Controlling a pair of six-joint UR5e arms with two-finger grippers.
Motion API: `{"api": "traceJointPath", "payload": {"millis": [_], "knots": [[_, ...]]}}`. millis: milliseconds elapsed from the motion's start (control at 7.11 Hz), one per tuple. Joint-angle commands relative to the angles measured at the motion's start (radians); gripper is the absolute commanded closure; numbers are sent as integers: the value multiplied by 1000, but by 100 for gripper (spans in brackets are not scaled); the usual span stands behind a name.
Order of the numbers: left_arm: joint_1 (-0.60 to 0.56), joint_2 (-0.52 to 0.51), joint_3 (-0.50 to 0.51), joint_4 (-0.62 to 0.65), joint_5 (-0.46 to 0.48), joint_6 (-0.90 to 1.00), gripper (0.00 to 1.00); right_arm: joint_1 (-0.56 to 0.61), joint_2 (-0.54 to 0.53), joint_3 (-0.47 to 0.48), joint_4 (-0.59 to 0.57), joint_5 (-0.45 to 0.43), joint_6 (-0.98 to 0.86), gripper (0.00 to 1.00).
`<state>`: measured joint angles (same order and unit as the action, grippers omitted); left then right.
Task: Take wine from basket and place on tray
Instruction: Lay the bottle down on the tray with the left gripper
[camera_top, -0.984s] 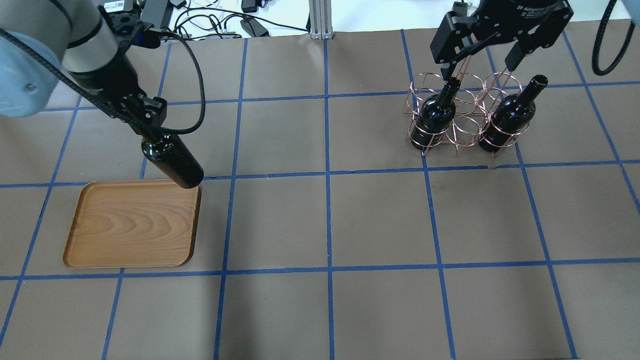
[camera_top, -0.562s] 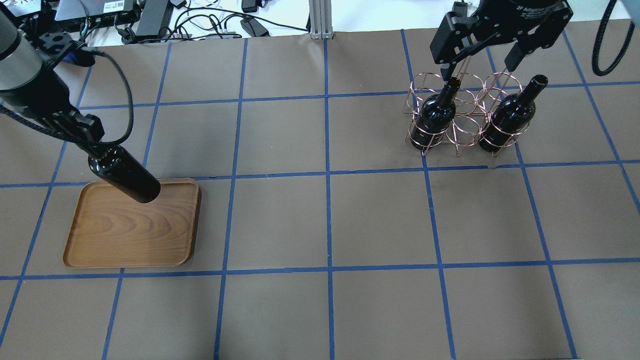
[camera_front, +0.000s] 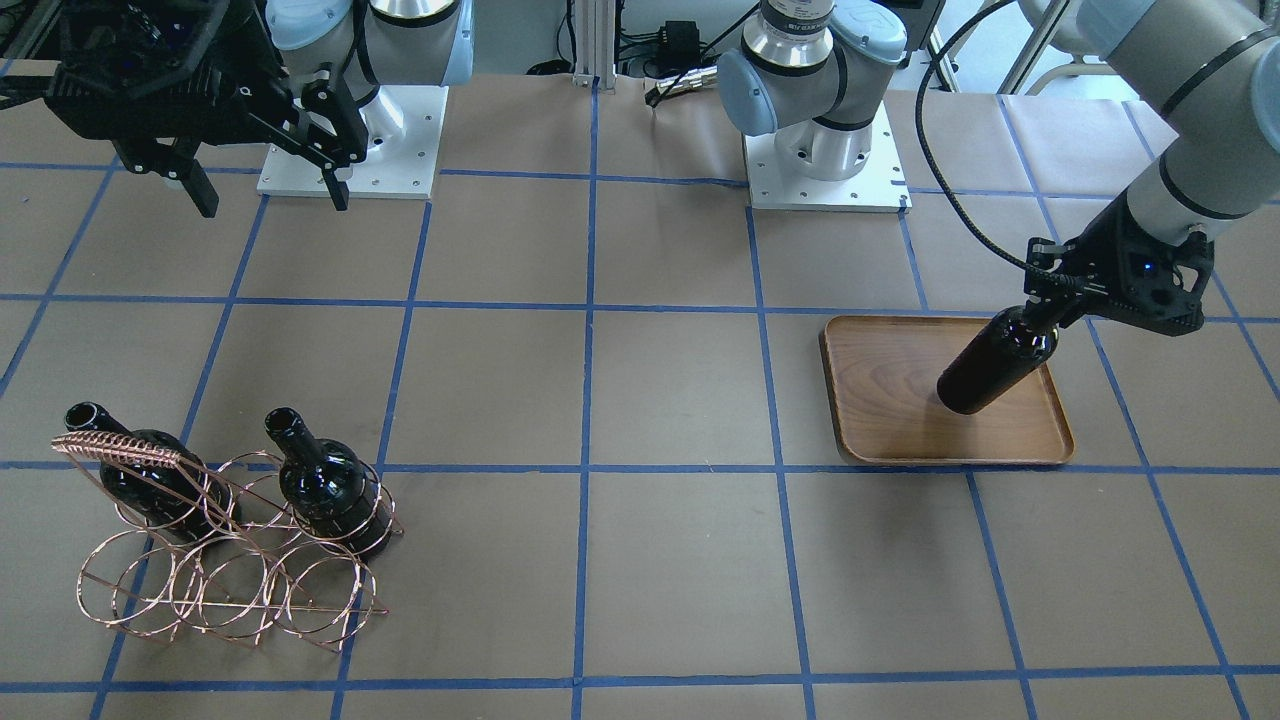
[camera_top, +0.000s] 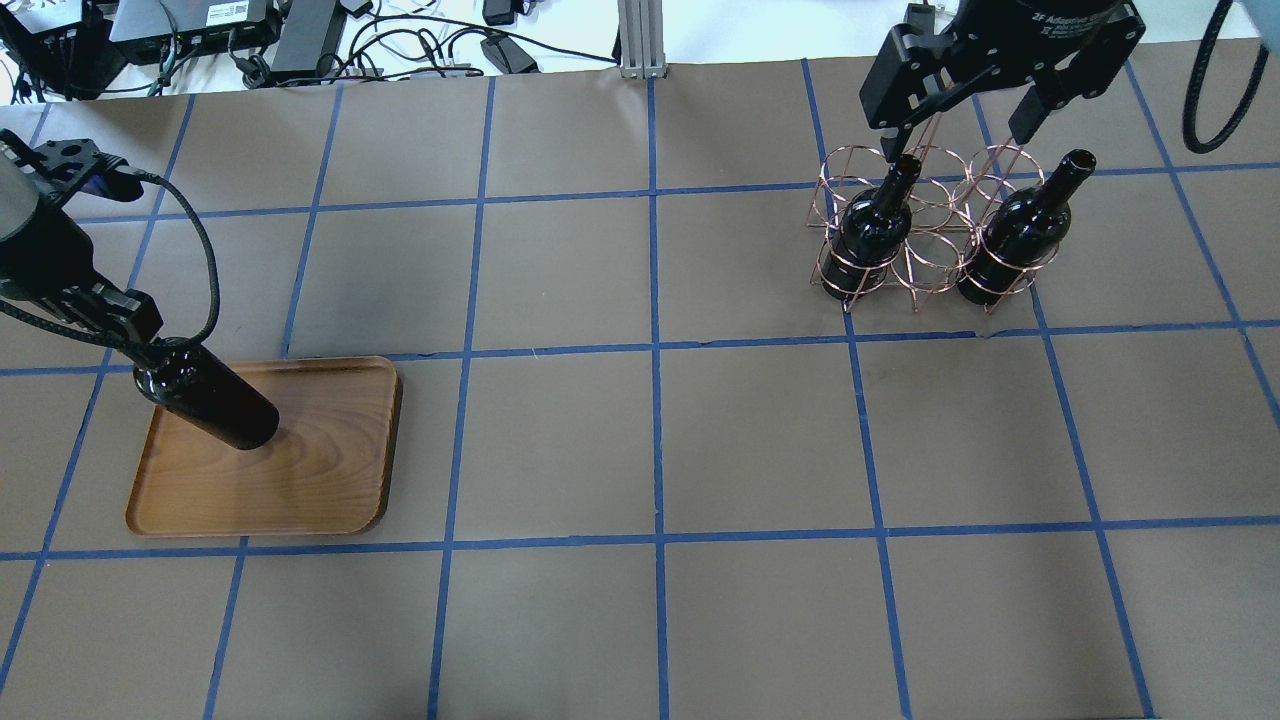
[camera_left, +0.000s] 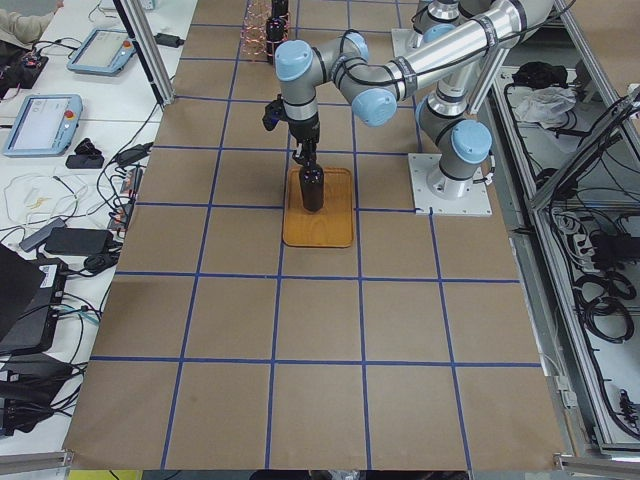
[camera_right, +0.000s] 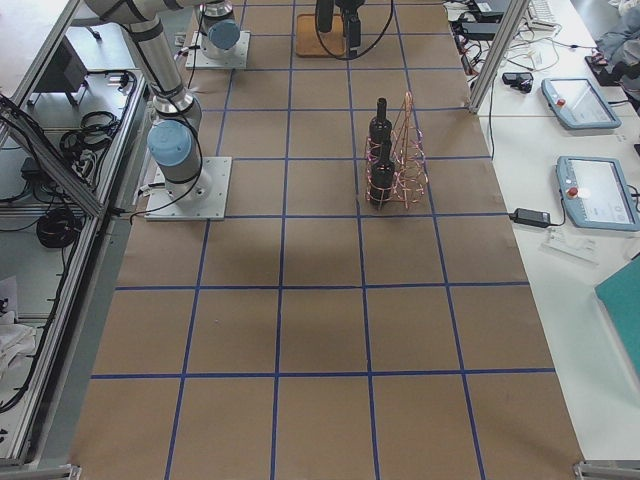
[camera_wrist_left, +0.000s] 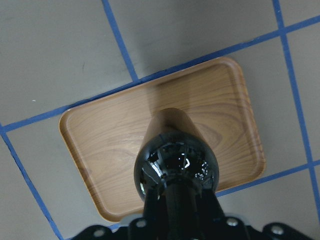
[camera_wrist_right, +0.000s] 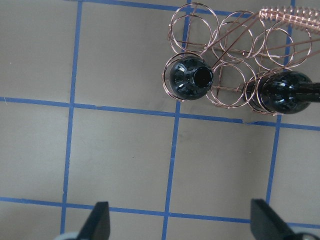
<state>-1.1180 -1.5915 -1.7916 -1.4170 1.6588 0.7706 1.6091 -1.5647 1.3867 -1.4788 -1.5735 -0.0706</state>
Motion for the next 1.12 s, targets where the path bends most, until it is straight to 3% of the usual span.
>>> {"api": "traceJointPath", "payload": {"millis": [0,703,844,984], "knots": [[-2,-5,-6,1,1,-4,100,0,0,0,0,1,0,0],[-2,-13,-6,1,-5,-2,96,0,0,0,0,1,2,0],[-2,-18,-6,1,-4,-2,84,0,0,0,0,1,2,0],[-2,-18,-6,0,-5,-7,35,0,0,0,0,0,0,0]]}}
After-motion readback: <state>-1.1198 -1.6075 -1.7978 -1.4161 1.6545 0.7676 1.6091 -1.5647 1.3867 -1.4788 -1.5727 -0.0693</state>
